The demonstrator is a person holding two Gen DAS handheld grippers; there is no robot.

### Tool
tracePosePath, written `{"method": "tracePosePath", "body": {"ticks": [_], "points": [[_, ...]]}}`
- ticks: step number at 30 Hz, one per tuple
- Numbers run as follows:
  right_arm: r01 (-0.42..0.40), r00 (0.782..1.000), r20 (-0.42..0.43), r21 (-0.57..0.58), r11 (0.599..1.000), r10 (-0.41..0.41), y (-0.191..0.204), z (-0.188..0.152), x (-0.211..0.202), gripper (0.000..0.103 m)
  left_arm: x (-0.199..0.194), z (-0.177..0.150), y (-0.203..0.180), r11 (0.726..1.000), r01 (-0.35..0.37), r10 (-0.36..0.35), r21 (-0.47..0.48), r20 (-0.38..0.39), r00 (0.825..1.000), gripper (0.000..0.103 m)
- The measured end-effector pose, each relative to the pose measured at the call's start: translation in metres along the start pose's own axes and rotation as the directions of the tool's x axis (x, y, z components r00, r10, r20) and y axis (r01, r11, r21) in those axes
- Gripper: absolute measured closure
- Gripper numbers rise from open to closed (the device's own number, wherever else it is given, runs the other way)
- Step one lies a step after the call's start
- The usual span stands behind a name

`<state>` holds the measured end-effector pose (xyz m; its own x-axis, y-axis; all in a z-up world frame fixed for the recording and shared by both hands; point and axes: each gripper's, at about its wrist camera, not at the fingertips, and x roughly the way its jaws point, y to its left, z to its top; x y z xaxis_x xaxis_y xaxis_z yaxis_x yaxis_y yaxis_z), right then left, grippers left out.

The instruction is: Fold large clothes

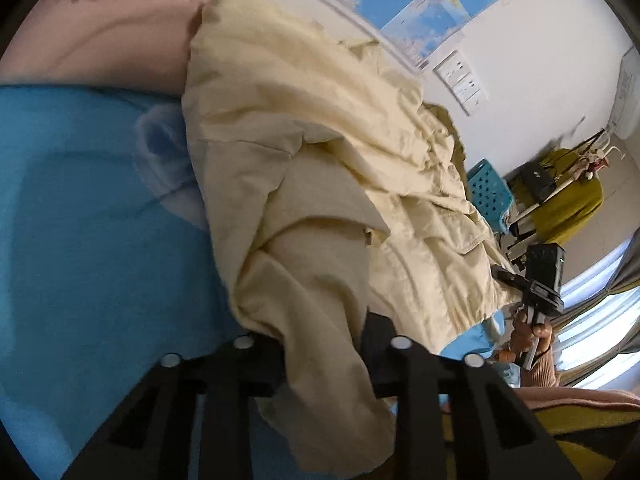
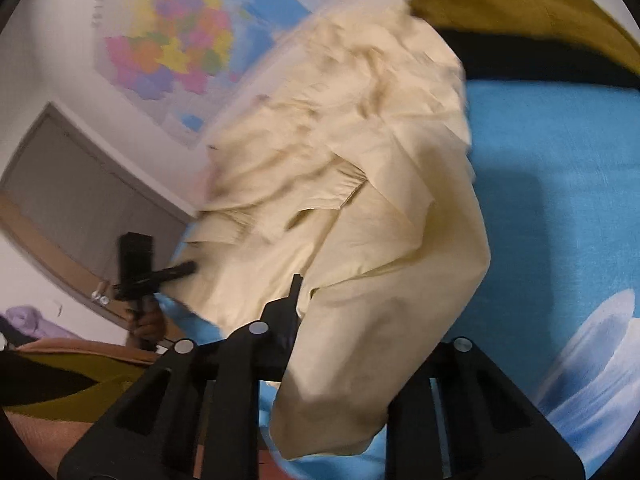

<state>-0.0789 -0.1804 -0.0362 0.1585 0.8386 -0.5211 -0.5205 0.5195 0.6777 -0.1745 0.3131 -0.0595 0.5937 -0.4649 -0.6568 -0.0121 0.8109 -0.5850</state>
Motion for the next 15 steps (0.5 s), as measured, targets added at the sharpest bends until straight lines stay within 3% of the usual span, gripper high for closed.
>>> {"method": "tracePosePath", "body": {"ticks": [6, 10, 12, 13, 15], "points": [[-0.087, 0.994, 0.053, -0.153, 0.984, 0.096, 0.067, -0.012, -0.031, 0.086, -0.056, 0.007, -0.018, 0.996, 0.041, -0.046, 0.084, 0.067, 0.997, 0.082], [-0.028, 1.000, -0.001, -0.165, 0.986, 0.028, 0.067, -0.030, -0.026, 0.081, -0.063, 0.000, -0.003, 0.996, -0.012, 0.010, 0.092, 0.024, 1.000, 0.073], [0.037, 0.996, -0.077, -0.109, 0.993, -0.045, 0.046, -0.042, -0.012, 0.060, -0.050, -0.008, 0.007, 0.995, -0.049, 0.051, 0.084, -0.026, 0.998, 0.068], [0.075, 0.991, -0.100, -0.087, 0.993, -0.084, 0.037, -0.046, -0.007, 0.057, -0.041, -0.014, 0.012, 0.994, -0.068, 0.072, 0.086, -0.052, 0.996, 0.064], [0.141, 0.981, -0.130, -0.055, 0.988, -0.147, 0.022, -0.050, -0.006, 0.031, -0.033, -0.018, 0.018, 0.990, -0.111, 0.117, 0.082, -0.071, 0.991, 0.057]]}}
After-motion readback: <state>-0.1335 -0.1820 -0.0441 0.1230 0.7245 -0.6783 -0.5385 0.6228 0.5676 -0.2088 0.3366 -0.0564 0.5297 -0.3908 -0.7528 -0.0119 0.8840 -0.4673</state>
